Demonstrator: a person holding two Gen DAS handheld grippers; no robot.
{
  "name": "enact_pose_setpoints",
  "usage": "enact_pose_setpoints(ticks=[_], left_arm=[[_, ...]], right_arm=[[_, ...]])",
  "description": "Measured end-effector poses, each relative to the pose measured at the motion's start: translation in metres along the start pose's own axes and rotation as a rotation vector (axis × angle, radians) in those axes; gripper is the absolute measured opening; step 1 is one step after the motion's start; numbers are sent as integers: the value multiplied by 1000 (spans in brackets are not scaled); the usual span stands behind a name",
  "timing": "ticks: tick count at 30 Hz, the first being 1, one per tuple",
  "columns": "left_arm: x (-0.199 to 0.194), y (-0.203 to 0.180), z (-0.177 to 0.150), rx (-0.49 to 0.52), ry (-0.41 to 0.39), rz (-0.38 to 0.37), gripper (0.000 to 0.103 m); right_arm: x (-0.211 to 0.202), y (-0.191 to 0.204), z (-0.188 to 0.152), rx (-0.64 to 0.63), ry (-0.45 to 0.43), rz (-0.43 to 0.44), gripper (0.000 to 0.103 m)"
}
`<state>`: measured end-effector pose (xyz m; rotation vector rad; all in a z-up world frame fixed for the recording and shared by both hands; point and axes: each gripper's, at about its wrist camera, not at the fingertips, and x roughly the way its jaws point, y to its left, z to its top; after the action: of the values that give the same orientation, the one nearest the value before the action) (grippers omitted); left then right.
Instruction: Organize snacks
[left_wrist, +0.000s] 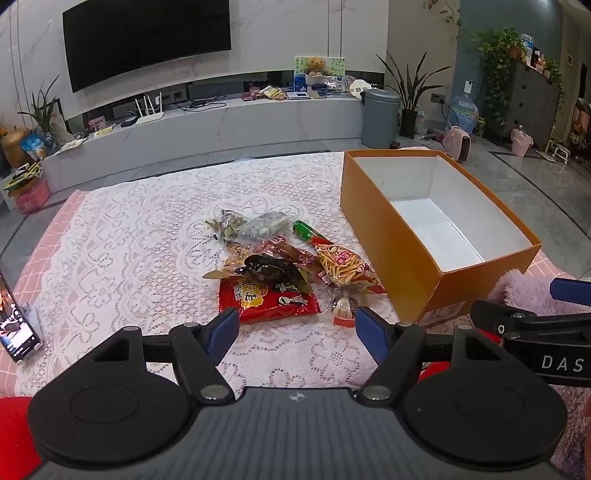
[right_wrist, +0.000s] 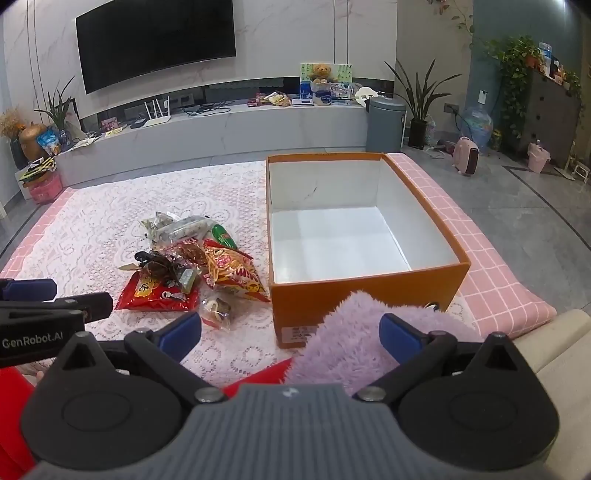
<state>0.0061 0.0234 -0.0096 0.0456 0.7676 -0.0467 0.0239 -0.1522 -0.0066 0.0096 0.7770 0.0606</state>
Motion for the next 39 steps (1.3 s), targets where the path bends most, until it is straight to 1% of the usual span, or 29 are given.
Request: enact_pose_setpoints(ticks=[39], left_arm=[[-2, 3, 3, 1, -9, 8, 84]], right_arm=[[-1, 3, 1, -9, -1, -18, 100]])
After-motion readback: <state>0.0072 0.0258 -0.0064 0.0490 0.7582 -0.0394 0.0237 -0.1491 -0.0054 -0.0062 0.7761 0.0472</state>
